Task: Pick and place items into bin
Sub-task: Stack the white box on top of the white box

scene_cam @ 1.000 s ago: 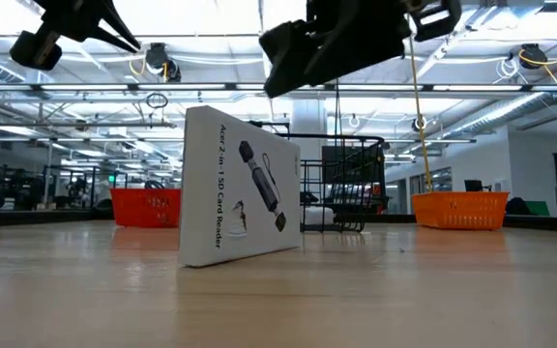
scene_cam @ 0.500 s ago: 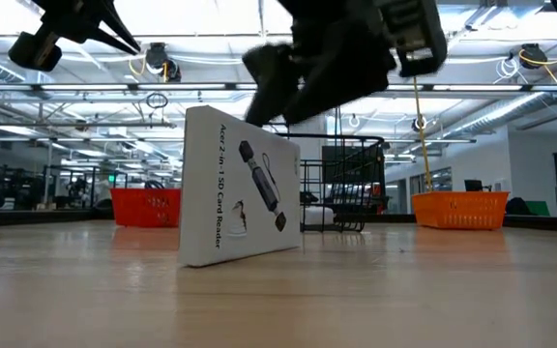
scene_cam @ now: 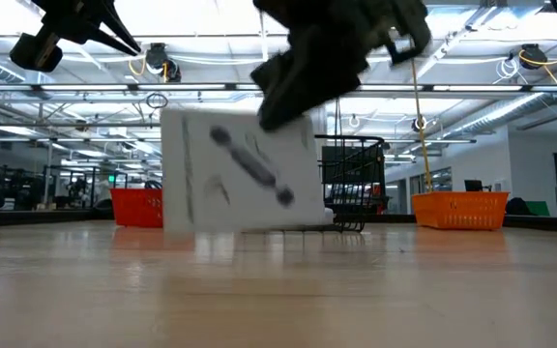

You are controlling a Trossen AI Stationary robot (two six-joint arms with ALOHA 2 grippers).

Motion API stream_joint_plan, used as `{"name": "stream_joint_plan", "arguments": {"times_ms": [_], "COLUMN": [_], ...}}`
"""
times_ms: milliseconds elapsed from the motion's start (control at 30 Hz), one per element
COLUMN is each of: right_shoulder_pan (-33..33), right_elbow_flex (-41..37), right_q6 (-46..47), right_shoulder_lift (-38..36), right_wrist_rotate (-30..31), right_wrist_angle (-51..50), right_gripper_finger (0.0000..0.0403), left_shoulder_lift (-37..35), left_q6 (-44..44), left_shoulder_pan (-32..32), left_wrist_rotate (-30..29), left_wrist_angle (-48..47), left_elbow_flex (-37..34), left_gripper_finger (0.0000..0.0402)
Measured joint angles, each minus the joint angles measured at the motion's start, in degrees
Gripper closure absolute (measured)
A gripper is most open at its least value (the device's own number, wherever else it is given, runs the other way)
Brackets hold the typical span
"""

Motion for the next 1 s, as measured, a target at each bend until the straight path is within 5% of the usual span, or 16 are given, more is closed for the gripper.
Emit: {"name": "stream_joint_plan", "arguments": {"times_ms": [400,633,1000], "right_shoulder_pan": [-0.8,-1.7,-0.7], "right_elbow_flex": [0.0,0.0,0.0], "right_q6": [25.1,39.2,58.8], "right_shoulder_lift": [-13.8,-25.0,-40.2], "right_wrist_rotate": [4.2,20.2,45.2], "right_wrist_angle": [-7.8,-18.9,-41.2], "right_gripper_finger": [0.0371,0.0371,0.0371], "left_shoulder_lift": [0.0,0.0,0.0], "left_q6": [1.1,2.1,19.4], "left_shoulder_pan": [0.0,0.0,1.1], "left_wrist_rotate": [0.0,0.0,-2.5], "left_wrist_angle": [-0.2,1.3,13.1], "left_elbow_flex": [0.0,0.0,0.0], "left_gripper_finger": [0.0376,0.0376,0.0376]}}
